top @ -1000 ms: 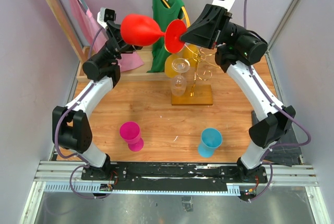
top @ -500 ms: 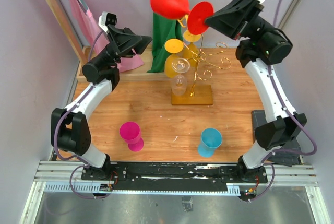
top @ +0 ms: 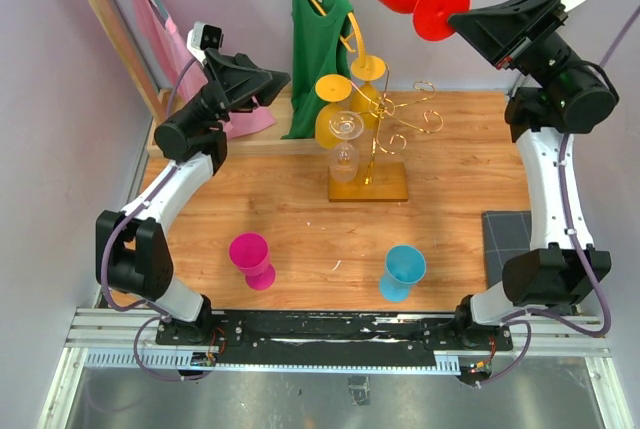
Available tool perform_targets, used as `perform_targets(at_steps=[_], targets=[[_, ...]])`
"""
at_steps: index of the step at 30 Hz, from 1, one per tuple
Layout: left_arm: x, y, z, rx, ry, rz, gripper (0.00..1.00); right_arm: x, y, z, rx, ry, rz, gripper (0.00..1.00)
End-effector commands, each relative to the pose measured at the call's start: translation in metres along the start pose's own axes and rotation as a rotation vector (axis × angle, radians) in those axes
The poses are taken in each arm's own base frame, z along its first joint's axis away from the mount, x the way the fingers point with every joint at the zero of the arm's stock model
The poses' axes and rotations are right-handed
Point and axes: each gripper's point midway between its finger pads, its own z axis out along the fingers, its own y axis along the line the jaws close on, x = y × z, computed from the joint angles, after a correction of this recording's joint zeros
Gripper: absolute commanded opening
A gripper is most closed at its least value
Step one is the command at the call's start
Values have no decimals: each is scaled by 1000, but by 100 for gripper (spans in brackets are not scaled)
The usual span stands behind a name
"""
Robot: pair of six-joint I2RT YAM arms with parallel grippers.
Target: Place the wine glass upside down on the wine glass rack
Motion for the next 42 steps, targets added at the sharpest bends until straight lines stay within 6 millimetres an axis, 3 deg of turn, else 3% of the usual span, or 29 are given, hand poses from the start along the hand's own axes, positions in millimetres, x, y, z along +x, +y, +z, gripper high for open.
perform_targets(at_steps=[1,8,15,21,33,42], targets=[[37,-47,-8,136,132,73,49,-14,-33,-28,187,-12,-69,1],[40,-42,-3,56,146,124,49,-21,-95,-69,547,57,-112,1],[42,-39,-3,40,150,134,49,-2,-153,-114,808,69,1,1],[42,-36,-5,32,149,132,49,22,-189,-146,901,81,99,1],[40,-32,-6,26,142,127,49,62,-227,-171,921,117,261,1],[40,-29,-7,19,140,123,49,88,-235,-162,865,180,359,1]])
